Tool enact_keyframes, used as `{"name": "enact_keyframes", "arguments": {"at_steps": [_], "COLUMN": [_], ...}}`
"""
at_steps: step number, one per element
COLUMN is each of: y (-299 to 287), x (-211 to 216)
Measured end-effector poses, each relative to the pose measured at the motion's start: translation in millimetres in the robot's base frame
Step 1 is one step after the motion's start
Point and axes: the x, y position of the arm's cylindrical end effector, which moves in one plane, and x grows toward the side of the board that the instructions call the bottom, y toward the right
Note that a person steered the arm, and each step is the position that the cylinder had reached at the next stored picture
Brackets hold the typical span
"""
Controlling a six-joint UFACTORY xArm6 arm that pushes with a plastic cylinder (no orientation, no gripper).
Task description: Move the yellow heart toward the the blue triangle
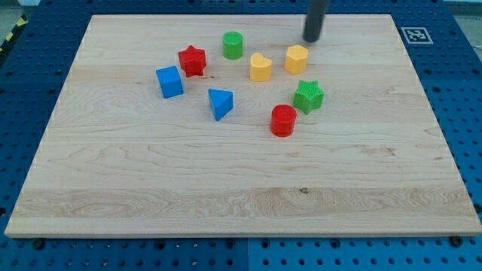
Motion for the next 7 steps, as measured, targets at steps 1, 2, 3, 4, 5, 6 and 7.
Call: {"name": "enact_keyframes", "arguments": {"at_steps": [1, 2, 3, 4, 5, 6, 7], "y": [-39, -42, -53, -71, -76, -81, -89], "x": [0, 1, 16, 33, 46, 61, 69]}}
